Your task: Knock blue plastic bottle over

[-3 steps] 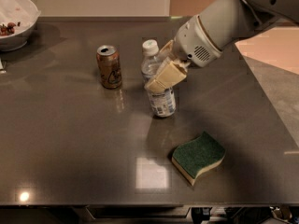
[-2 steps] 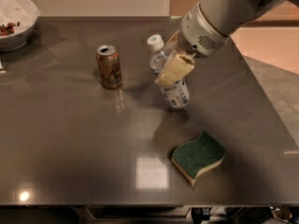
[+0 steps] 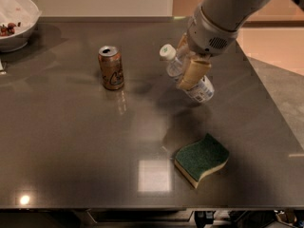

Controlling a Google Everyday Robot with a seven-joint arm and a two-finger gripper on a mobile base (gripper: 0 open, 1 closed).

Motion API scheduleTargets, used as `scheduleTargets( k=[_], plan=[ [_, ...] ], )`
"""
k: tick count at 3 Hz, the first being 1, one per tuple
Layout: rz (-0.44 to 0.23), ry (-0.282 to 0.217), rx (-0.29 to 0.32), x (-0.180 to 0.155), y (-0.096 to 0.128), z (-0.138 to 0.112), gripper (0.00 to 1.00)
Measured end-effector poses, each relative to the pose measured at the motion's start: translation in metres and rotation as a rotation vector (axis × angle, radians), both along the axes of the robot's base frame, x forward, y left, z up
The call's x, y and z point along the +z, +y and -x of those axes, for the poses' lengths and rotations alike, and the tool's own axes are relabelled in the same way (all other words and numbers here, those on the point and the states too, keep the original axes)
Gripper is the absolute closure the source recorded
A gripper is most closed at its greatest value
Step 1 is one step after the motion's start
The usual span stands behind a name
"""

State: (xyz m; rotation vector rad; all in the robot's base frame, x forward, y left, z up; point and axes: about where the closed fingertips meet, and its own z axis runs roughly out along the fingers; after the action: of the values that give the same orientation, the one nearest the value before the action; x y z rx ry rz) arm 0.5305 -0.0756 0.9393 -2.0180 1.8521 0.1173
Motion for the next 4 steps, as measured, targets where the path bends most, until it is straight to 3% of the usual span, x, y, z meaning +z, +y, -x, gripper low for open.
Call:
scheduleTargets(
  k=[3,4],
  plan=[
    [0.296,-0.029,0.219,-0.047,-0.04,-0.001,1.0],
    [0.358,-0.027,0.282,-0.059,-0.047,-0.003,0.82]
  ],
)
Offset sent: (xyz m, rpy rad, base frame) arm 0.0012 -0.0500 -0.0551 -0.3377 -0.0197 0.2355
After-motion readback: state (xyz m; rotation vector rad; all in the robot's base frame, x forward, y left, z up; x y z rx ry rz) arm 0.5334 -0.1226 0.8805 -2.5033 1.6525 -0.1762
